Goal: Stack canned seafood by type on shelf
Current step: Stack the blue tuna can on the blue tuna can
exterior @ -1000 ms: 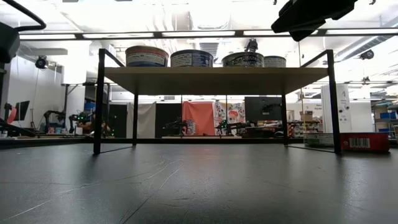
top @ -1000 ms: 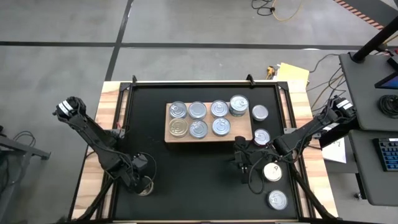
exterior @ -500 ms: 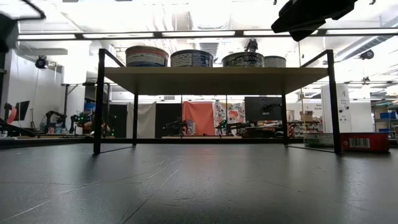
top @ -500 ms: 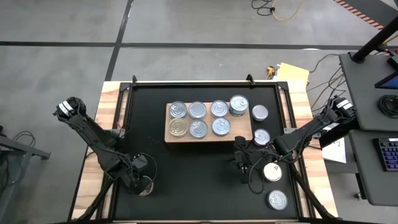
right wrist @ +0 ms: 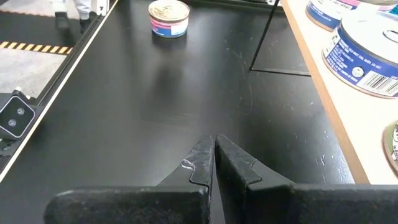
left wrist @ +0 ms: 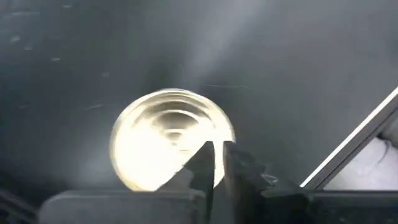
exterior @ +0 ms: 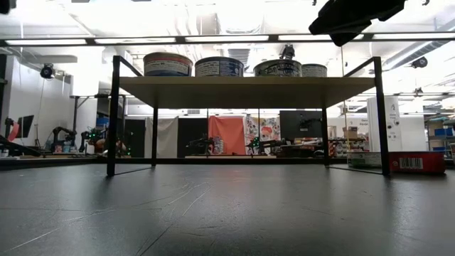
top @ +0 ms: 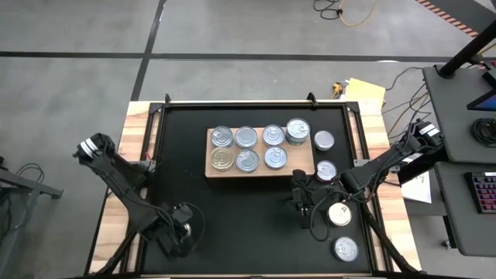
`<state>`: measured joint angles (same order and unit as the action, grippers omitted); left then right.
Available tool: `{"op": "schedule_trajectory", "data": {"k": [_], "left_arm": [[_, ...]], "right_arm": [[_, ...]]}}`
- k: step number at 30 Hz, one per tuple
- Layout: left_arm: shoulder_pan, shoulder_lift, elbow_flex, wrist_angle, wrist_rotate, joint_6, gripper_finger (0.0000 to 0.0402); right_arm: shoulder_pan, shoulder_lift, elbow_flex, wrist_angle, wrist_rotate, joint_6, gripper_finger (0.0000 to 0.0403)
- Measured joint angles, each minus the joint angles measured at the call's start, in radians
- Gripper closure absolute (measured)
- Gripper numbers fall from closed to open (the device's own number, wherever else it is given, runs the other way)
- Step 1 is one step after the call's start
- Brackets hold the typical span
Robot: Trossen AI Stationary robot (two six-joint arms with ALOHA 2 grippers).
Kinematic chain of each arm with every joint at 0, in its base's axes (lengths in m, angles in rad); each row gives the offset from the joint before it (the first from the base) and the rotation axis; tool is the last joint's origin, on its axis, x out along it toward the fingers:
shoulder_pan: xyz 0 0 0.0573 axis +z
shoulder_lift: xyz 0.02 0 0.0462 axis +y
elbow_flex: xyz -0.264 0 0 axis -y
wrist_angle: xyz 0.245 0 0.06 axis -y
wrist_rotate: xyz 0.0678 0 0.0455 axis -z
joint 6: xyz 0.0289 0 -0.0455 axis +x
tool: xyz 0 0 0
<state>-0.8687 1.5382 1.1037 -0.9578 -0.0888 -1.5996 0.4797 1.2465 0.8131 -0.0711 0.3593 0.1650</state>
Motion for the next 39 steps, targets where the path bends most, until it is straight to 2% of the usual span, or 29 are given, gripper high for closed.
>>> {"op": "schedule_trajectory", "data": {"k": [6,13,33,39], "left_arm": [[-0.002,0.138,0.101,-0.038,-0.039,0.009,0.0400],[-0.003,0.224,0.145,-0.131,0.010,-0.049,0.0401],[-0.003,0.245,0.137,-0.021,0.022,-0.043,0.0402],[0.000,0.243,0.116,0.089,0.019,-0.005,0.0401]], "right_arm": [[0.000,0.000,0.000,0.002,0.000,0.020,0.0394],[0.000,0.000,-0.004,0.002,0.000,0.056,0.0394],[0.007,0.000,-0.007,0.002,0.000,0.064,0.0394],[0.007,0.001,-0.009,0.002,0.000,0.064,0.0394]]}}
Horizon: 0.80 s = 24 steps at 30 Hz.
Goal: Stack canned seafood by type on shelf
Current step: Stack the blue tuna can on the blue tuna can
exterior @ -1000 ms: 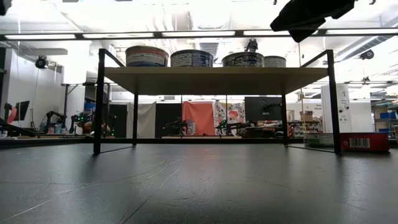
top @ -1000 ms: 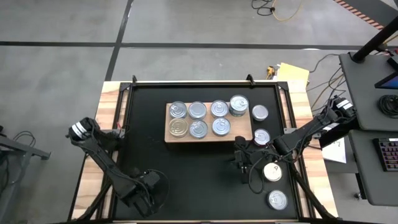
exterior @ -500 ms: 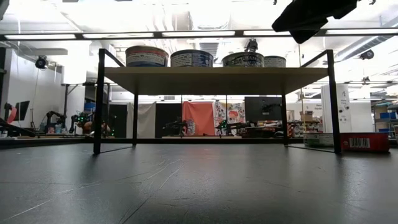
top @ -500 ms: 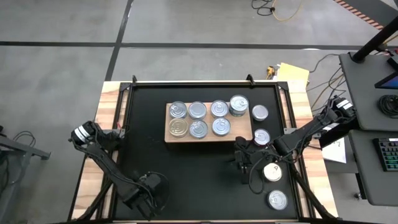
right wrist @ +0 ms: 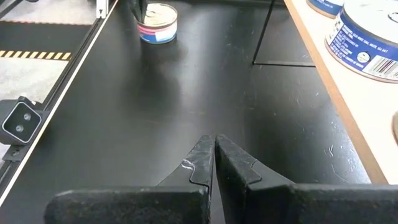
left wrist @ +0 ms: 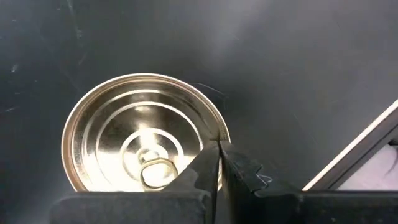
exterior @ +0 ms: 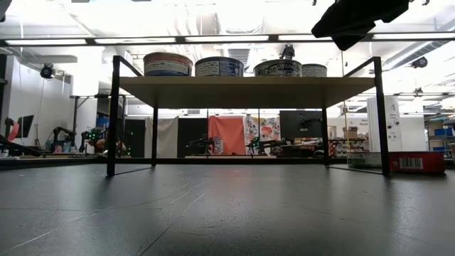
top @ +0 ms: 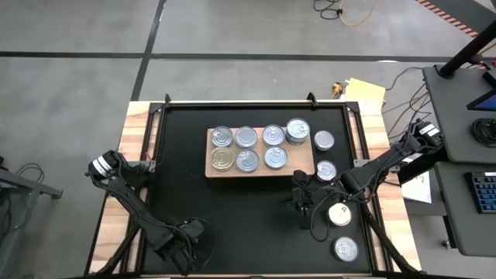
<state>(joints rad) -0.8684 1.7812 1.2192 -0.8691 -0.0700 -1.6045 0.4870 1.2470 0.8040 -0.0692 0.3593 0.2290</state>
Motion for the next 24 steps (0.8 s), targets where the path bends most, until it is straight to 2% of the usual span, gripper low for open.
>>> {"op": "schedule_trajectory", "data": {"k": [24], "left_arm": [[0.005,0.064,-0.005,0.058,0.026,0.029,0.0401]], "right_arm": [[0.000,0.001,-0.027,0.049,0.000,0.015,0.0394]]}}
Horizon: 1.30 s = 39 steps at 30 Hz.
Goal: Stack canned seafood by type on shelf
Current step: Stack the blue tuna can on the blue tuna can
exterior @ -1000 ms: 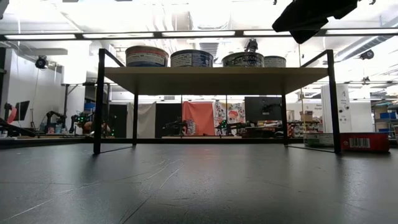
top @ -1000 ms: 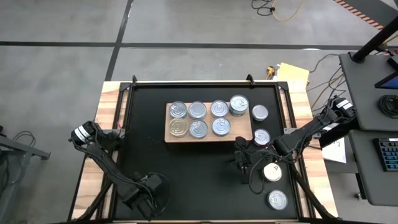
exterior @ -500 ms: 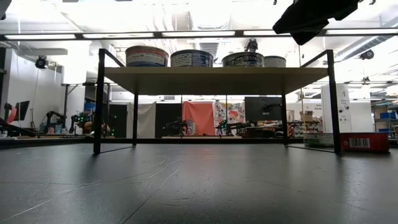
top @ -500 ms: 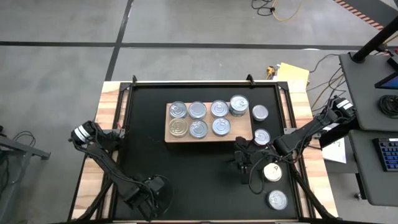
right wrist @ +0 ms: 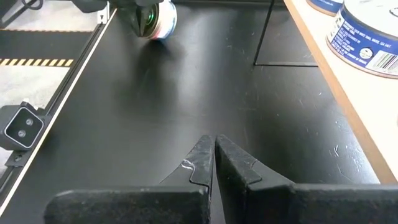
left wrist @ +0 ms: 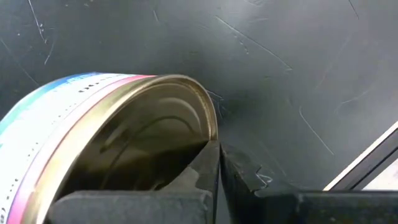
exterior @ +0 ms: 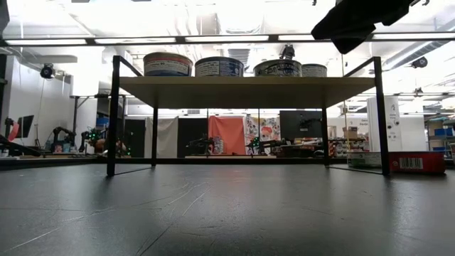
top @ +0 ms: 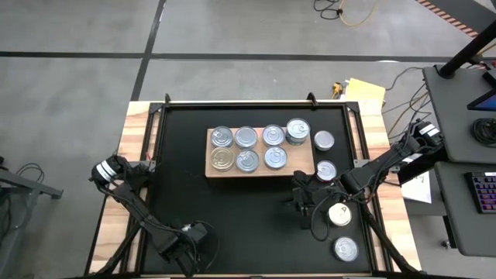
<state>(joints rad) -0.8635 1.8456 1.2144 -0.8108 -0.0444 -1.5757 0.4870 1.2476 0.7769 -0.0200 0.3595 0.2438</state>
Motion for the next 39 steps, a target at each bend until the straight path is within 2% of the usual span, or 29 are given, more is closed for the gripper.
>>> {"op": "schedule_trajectory", "data": {"k": [25,31,39], "left_arm": [[0.011,-0.004,0.000,0.068,0.011,0.010,0.0401],[0.011,-0.005,0.000,0.078,0.059,0.011,0.0401],[0.014,-0.005,0.000,0.105,0.056,0.019,0.0401]], "right_arm": [[0.000,0.000,0.000,0.002,0.000,0.000,0.0394],[0.000,0.000,0.000,0.002,0.000,0.000,0.0394],[0.000,0.000,0.000,0.002,0.000,-0.006,0.0394]]}}
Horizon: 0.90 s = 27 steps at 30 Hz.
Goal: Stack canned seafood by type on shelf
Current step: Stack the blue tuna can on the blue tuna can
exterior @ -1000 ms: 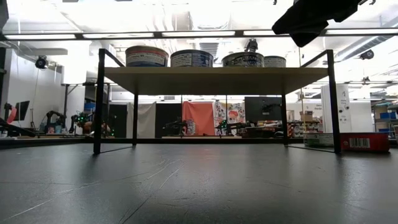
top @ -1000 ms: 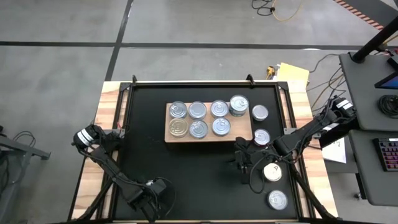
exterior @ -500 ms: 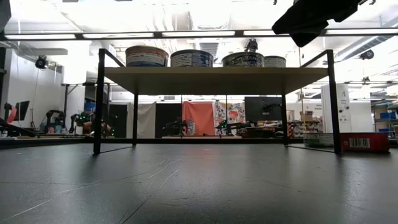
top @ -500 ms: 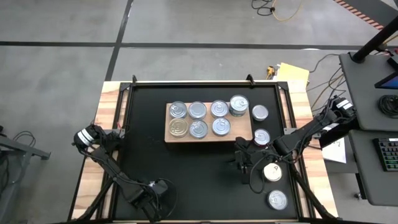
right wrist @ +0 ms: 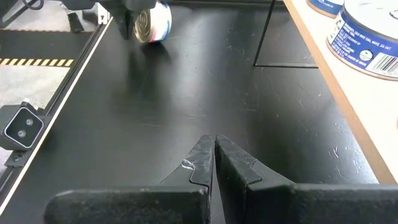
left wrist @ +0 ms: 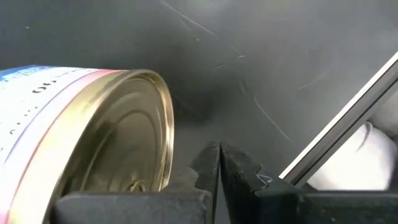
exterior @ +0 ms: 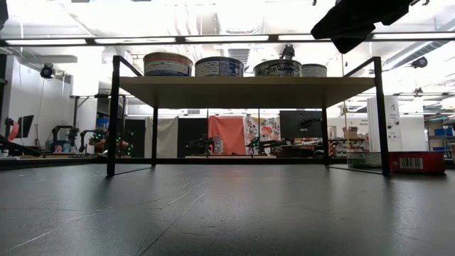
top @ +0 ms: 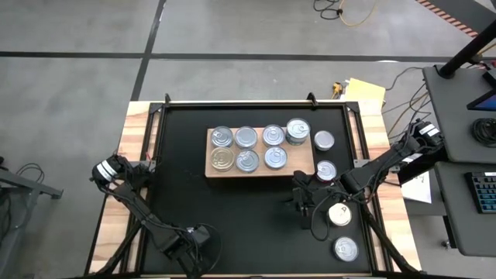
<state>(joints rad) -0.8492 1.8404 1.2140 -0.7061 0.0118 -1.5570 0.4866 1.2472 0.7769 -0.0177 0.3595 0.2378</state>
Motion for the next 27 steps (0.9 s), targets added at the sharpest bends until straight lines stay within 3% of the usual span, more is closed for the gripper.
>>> {"op": "schedule_trajectory", "data": {"k": [7,27], "left_arm": [[0.011,0.000,0.000,0.021,-0.004,0.000,0.0388],[0.021,-0.003,0.002,0.097,-0.005,0.002,0.0263]], "right_arm": [[0.000,0.000,0.000,0.000,0.000,-0.003,0.0394],[0.000,0.000,0.000,-0.002,0.000,-0.005,0.0394]]}}
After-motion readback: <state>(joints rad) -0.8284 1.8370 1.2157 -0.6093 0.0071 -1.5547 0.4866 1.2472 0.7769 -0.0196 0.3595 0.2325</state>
